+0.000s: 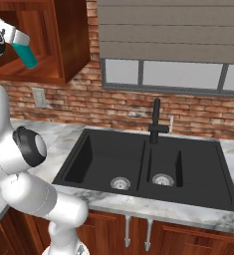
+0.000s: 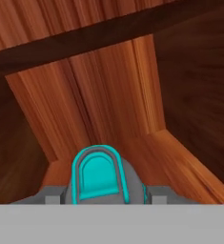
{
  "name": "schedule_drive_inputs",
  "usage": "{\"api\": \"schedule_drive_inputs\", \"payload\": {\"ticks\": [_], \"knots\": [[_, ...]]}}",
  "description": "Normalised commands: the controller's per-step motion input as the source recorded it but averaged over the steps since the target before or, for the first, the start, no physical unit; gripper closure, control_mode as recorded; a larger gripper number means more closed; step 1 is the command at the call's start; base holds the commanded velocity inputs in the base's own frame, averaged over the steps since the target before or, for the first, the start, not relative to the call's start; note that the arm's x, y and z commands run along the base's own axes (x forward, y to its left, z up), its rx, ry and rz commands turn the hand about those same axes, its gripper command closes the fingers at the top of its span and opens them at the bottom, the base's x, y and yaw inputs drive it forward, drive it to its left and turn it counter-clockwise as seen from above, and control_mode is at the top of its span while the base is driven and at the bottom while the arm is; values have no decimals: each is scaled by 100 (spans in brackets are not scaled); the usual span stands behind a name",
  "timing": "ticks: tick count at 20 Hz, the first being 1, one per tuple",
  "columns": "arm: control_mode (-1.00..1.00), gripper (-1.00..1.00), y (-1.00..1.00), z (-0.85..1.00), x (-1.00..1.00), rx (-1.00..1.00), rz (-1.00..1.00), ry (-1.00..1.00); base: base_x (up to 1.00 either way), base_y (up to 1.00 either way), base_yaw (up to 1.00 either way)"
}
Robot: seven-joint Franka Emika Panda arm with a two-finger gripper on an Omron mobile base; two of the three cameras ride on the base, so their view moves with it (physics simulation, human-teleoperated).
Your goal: Sort all alcoholic drinks to one cabinet, and non-alcoholic drinks to the other.
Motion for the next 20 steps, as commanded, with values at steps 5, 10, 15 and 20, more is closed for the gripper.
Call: {"api": "schedule_drive_inputs", "payload": {"ticks": [5,10,15,20], "knots": [[-100,100,0,-18,0,6,-2,9,0,0,0],[-100,100,0,-33,0,4,-1,8,0,0,0],[-100,100,0,-28,0,3,0,4,0,0,0],[-100,100,0,-30,0,1,0,3,0,0,0]]}}
